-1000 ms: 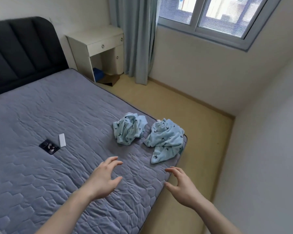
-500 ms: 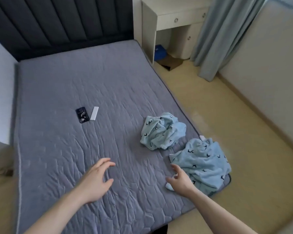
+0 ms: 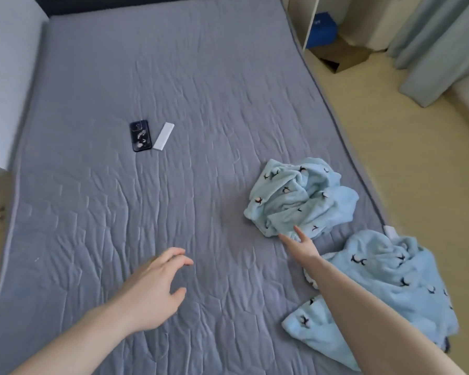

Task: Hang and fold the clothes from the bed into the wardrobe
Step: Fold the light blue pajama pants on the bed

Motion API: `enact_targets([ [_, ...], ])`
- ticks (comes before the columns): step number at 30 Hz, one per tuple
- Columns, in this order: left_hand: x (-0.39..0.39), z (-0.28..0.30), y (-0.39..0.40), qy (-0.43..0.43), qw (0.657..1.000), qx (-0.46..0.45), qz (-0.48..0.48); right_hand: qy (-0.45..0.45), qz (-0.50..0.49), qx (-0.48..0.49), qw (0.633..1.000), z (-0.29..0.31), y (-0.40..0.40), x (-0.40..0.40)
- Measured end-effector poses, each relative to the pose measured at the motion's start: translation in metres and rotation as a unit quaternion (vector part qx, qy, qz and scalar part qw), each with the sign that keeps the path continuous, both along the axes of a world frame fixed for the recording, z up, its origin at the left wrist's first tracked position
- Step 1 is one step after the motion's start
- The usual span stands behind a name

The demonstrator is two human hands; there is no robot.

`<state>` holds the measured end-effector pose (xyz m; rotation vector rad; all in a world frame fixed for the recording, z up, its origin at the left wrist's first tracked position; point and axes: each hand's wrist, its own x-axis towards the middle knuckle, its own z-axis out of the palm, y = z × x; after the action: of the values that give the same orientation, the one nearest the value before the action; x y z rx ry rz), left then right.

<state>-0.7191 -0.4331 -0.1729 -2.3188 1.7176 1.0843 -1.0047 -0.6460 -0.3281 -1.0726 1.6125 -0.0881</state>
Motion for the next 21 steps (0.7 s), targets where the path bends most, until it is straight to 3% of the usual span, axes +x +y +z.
enact_targets([
  [4, 0.003, -0.021, 0.003, -0.006, 1.000, 0.000, -0.009, -0.034, -0.085, 0.018, 0.996, -0.037, -0.018, 0.007],
  [9, 0.018, -0.003, 0.021, -0.017, 1.000, 0.014, -0.008, -0.075, -0.167, -0.071, 0.981, -0.015, 0.008, 0.019],
  [15, 0.017, 0.057, 0.056, 0.014, 1.000, 0.001, 0.013, -0.232, -0.251, 0.006, 0.940, 0.125, 0.081, 0.049],
  [21, 0.018, 0.129, 0.102, 0.079, 0.992, -0.066, 0.074, -0.387, -0.169, 0.023, 0.906, 0.308, 0.176, 0.095],
])
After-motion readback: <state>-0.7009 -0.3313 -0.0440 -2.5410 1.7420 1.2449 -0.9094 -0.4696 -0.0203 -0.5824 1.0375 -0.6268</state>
